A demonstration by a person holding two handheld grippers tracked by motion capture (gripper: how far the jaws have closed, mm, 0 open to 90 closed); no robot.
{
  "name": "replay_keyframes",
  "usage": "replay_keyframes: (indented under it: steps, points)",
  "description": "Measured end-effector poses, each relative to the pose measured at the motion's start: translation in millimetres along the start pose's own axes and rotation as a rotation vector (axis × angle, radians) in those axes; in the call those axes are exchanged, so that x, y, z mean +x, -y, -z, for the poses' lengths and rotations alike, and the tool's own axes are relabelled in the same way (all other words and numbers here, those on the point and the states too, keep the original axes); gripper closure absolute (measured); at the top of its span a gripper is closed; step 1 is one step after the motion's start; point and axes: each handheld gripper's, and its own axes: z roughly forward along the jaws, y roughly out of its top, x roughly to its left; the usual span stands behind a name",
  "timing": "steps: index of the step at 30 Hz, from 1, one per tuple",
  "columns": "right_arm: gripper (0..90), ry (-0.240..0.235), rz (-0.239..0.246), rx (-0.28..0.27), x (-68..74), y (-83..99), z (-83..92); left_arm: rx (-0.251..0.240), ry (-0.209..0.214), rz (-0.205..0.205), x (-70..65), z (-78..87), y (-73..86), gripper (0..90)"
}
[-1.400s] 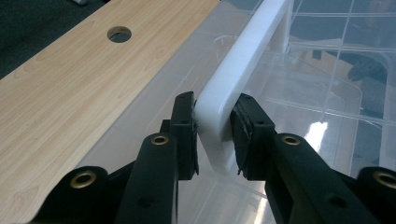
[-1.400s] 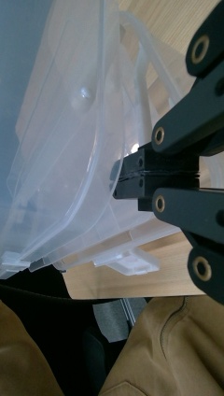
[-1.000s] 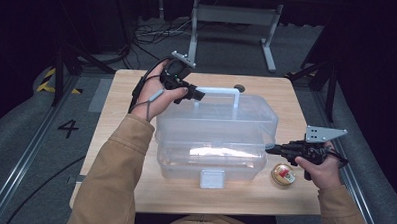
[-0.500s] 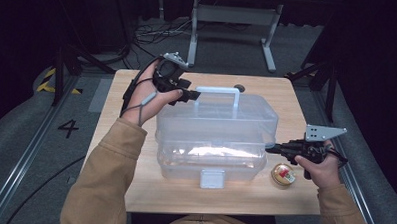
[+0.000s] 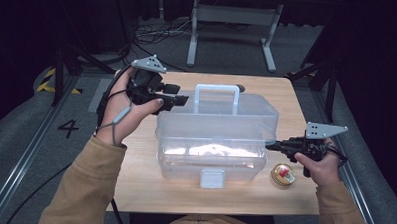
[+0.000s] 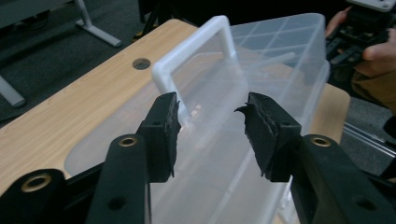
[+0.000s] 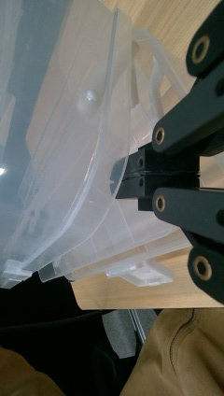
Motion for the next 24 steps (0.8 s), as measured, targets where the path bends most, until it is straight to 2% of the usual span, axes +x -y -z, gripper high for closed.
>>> replay_keyframes:
  steps: [3,5,10,15,17,21,24]
  points:
    - [90.0,0.003,-0.001,-0.004,-0.1,-0.9,0.1,-0.003,0.036,0.003,-4.4,2.1,9.0,56.1]
    - [90.0,0.004,-0.001,-0.009,-0.3,-1.1,0.0,0.001,0.045,-0.005,-7.3,2.7,14.7,56.8]
    - [90.0,0.01,-0.005,-0.02,-0.5,-1.6,0.0,-0.026,0.082,-0.028,-17.3,5.6,32.5,59.0]
    - [90.0,0.025,-0.008,-0.033,0.2,-2.3,0.0,-0.06,0.094,-0.02,-22.2,8.6,47.4,65.0]
    - [90.0,0.039,-0.003,-0.047,0.6,-2.8,0.0,-0.082,0.117,-0.01,-25.2,10.1,55.7,68.2]
    - [90.0,0.062,0.003,-0.061,1.8,-4.2,-0.3,-0.091,0.123,-0.007,-29.3,9.4,66.2,69.4]
    - [90.0,0.074,0.001,-0.075,2.9,-5.3,0.0,-0.081,0.133,0.003,-31.0,4.5,77.5,70.1]
